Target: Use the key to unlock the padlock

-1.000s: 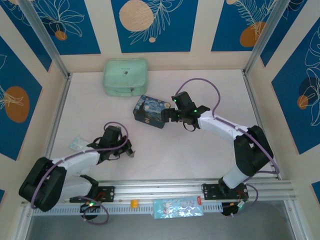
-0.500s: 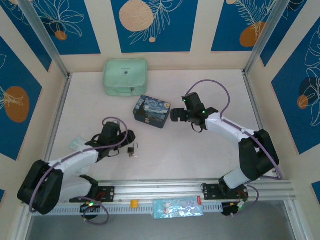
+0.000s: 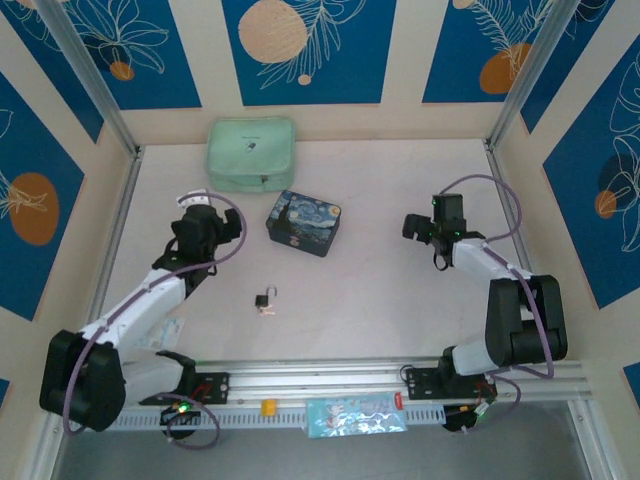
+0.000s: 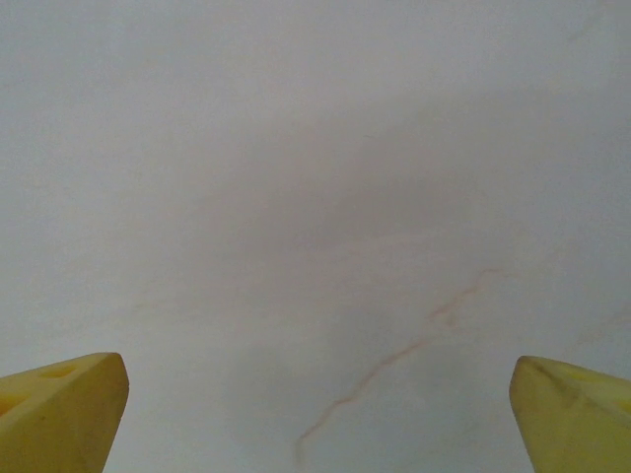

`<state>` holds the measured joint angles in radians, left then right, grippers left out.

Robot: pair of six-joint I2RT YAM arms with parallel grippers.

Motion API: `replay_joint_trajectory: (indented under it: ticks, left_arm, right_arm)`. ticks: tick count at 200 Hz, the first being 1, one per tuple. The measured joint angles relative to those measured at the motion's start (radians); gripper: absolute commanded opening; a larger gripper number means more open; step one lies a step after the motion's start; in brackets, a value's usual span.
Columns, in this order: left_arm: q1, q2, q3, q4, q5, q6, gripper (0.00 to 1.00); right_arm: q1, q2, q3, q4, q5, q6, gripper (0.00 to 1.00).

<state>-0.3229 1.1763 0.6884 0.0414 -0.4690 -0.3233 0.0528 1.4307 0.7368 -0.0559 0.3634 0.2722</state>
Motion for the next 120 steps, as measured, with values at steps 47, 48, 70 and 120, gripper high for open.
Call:
replay_joint_trajectory:
  ticks: [47,48,70,120]
  left_arm:
    - [0.010,0.079,-0.106,0.195,-0.140,0.214,0.99]
    - [0.011,0.083,-0.110,0.203,-0.143,0.220,0.99]
    - [0.027,0.147,-0.143,0.289,-0.171,0.281,1.00]
    - [0.048,0.267,-0.187,0.496,-0.167,0.352,0.99]
  right_arm:
    - [-0.088,0.013,-0.139,0.272,-0.074,-0.041,0.99]
    - [-0.090,0.014,-0.141,0.282,-0.078,-0.041,0.99]
    - [-0.117,0.046,-0.154,0.402,-0.155,-0.044,0.99]
    - [-0.052,0.075,-0.253,0.689,-0.253,-0.124,0.99]
